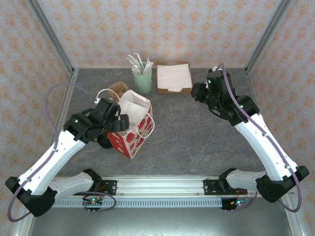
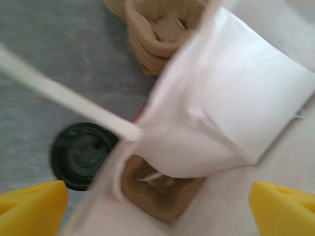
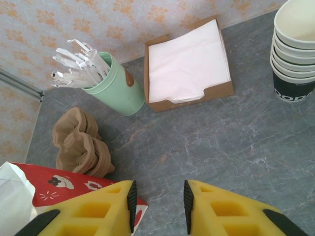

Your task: Pack the takeout coffee

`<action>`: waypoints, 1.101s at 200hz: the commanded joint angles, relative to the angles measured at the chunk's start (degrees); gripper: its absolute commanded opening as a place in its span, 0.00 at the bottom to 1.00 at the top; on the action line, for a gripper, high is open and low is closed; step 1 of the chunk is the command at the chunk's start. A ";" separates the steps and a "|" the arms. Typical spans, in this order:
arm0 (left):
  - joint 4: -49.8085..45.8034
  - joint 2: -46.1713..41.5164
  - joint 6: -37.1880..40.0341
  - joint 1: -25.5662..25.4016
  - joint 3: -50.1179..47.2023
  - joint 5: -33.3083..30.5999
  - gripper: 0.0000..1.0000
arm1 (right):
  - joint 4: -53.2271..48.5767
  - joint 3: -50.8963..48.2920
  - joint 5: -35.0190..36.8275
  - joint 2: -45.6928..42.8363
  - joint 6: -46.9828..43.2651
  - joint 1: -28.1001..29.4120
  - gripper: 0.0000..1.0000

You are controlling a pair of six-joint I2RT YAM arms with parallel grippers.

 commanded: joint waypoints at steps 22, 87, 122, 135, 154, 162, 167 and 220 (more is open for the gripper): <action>13.96 0.09 -5.47 0.28 -5.45 10.16 0.92 | -1.80 -0.99 1.34 -2.80 -1.22 -0.55 0.34; 25.06 3.31 -13.53 -1.08 -8.13 13.30 0.85 | -1.98 -1.34 1.05 -2.89 -1.21 -1.50 0.34; 29.02 7.71 -16.14 -5.65 -5.49 12.51 0.85 | -1.66 -1.45 0.77 -2.78 -1.05 -1.68 0.34; 30.14 10.16 -16.75 -7.80 -4.18 12.55 0.86 | -1.66 -1.56 0.86 -2.76 -1.20 -1.88 0.34; 29.96 12.88 -16.57 -9.59 -2.11 12.27 0.86 | -1.64 -1.70 0.88 -2.77 -1.31 -2.48 0.34; 29.46 13.48 -15.98 -9.86 -1.49 11.81 0.87 | -1.70 -1.81 0.78 -2.76 -1.44 -2.96 0.34; 29.12 13.58 -15.62 -9.89 -1.15 11.58 0.87 | -1.73 -1.93 0.65 -2.74 -1.45 -3.12 0.34; 19.32 11.11 -4.64 -9.89 6.69 4.78 0.96 | -1.96 -2.49 1.30 -2.82 -2.36 -4.19 0.34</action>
